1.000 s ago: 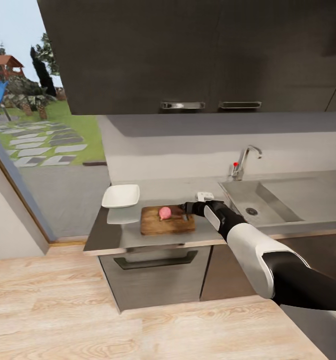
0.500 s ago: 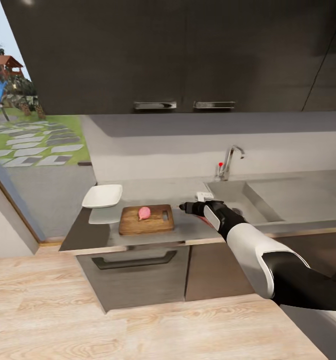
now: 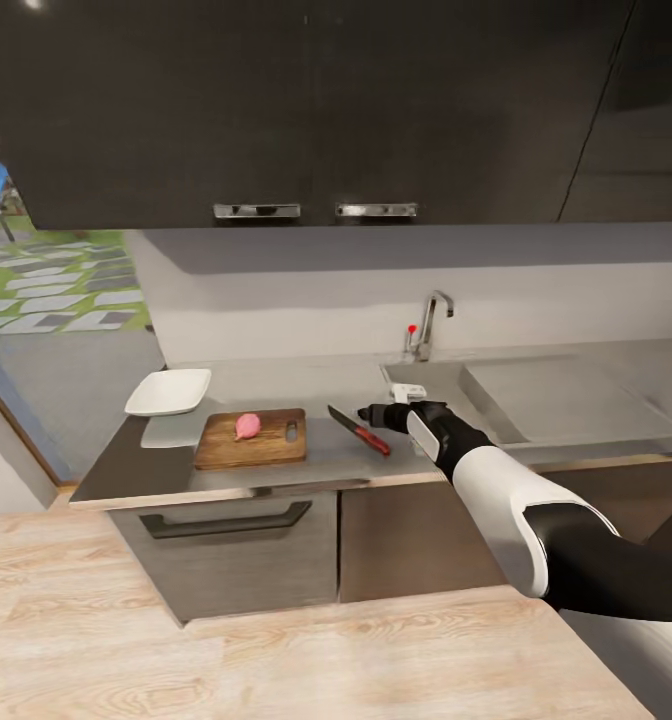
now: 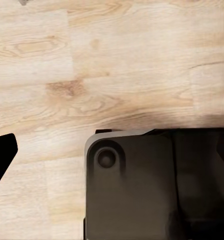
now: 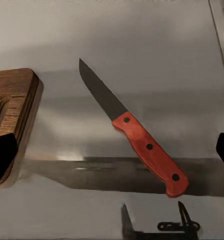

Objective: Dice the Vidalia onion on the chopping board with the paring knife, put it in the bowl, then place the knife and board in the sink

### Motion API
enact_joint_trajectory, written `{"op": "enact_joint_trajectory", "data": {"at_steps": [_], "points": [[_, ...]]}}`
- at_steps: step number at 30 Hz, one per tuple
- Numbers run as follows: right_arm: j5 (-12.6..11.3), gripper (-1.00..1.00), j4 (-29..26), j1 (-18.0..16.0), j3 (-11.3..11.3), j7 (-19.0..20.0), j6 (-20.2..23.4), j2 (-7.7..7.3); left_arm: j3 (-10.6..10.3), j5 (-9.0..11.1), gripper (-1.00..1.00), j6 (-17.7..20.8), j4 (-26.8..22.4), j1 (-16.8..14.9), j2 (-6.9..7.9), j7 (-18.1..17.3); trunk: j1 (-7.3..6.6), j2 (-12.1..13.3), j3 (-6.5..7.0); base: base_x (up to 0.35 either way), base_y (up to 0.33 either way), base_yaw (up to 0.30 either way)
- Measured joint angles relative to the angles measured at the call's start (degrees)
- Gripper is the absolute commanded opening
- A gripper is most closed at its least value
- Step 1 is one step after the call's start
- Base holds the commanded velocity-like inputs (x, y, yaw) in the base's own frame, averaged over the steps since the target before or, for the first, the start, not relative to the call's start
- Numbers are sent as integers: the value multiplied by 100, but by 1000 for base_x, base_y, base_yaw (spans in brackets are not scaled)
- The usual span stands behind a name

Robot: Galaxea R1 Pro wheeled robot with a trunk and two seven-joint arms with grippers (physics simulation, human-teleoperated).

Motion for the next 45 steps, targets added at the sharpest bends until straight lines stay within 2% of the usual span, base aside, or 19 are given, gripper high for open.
{"op": "enact_joint_trajectory", "data": {"at_steps": [11, 13, 18, 21, 38, 45], "points": [[62, 100, 6, 1, 29, 12, 1, 111, 3, 0, 100, 1, 5, 1, 5, -1, 0, 0, 0, 0, -108, 0], [144, 100, 9, 1, 33, 16, 2, 140, 3, 0, 100, 1, 7, 1, 4, -2, 0, 0, 0, 0, -7, 0], [581, 100, 152, 1, 34, 25, -6, 185, 3, 0, 100, 2, 9, 1, 3, -2, 0, 1, 0, 0, -2, 0], [763, 100, 210, 1, 32, 28, -15, 185, 3, 0, 100, 2, 9, 1, 1, -2, 0, 0, 0, 0, 0, 0], [1007, 100, 239, 1, 30, 19, -33, 185, 3, 0, 100, 2, 4, 1, 3, -2, 0, 0, 0, 0, -18, 0], [1033, 100, 239, 1, 30, 23, -35, 185, 3, 0, 100, 2, 1, 1, 3, -2, 0, 0, 0, 0, -1, 0]]}}
